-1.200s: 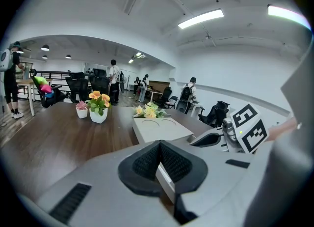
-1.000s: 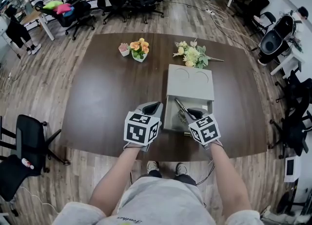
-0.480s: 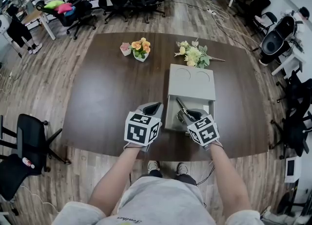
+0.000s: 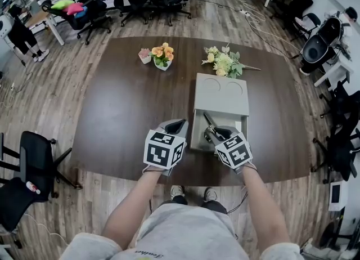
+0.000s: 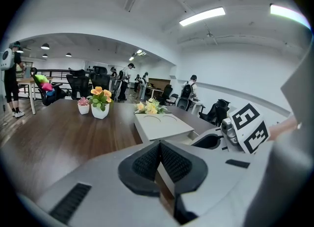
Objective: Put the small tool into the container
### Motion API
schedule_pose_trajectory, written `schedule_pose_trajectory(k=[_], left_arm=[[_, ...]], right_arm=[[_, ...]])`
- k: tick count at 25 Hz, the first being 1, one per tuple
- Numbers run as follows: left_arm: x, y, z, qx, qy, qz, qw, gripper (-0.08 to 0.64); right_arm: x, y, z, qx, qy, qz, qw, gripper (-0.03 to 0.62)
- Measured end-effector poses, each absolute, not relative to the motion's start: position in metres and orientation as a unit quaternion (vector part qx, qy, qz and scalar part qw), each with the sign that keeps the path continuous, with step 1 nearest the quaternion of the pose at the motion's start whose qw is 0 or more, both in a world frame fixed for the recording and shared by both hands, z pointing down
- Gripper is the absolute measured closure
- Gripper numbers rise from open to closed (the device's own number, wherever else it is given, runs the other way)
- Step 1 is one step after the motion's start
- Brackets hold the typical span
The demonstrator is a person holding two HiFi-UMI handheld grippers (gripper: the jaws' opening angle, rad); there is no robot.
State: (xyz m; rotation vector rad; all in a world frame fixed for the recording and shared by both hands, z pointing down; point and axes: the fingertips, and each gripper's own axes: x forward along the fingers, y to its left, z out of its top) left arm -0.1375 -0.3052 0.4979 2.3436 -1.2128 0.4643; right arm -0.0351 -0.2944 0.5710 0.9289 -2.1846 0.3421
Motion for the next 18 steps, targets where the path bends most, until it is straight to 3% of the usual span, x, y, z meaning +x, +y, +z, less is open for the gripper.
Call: schedule_pose_trajectory(k=[18], left_arm=[[-0.143,-0.303,0.499,0.846,-0.447,0.175,0.231,0.561]], right_arm=[[-0.043,-0.293,0.559,0.367,-0.860,0.165,0.313,0.524]])
